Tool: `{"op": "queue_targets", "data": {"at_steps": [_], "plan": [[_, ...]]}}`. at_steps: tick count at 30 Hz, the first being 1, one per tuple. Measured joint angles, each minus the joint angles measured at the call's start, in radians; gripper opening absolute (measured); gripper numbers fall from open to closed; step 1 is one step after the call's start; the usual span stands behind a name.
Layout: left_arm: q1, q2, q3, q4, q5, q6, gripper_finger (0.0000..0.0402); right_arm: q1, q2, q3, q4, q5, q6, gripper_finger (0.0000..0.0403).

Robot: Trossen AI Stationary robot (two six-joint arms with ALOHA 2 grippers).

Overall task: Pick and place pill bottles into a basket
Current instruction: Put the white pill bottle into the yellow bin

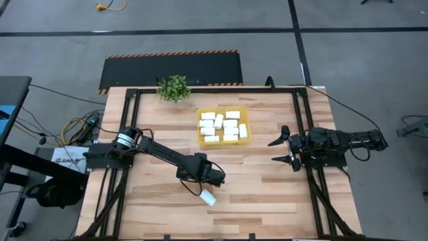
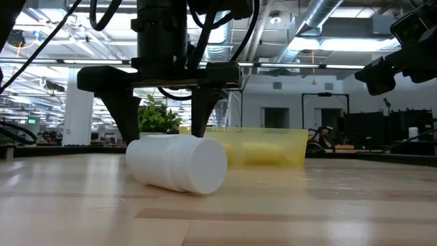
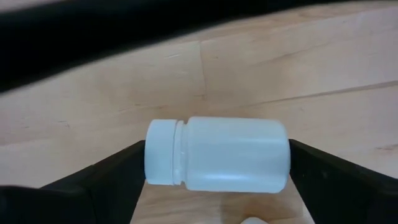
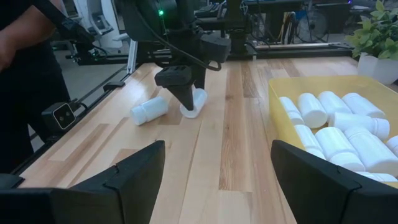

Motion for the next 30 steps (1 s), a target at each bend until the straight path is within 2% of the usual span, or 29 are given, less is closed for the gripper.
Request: {"op": "queue_targets", "data": {"at_steps": [7, 30], "plan": [[0.000, 0.000, 0.000, 0.000, 0.000, 0.001, 0.0330, 0.000, 0.000, 0.000, 0.000, 0.000, 0.000, 0.0286], [0.000, -0.005, 0.000, -0.018, 0.016, 0.003, 0.0334, 0.000, 0.000, 0.000, 0.000, 0.000, 0.000, 0.0286]]}}
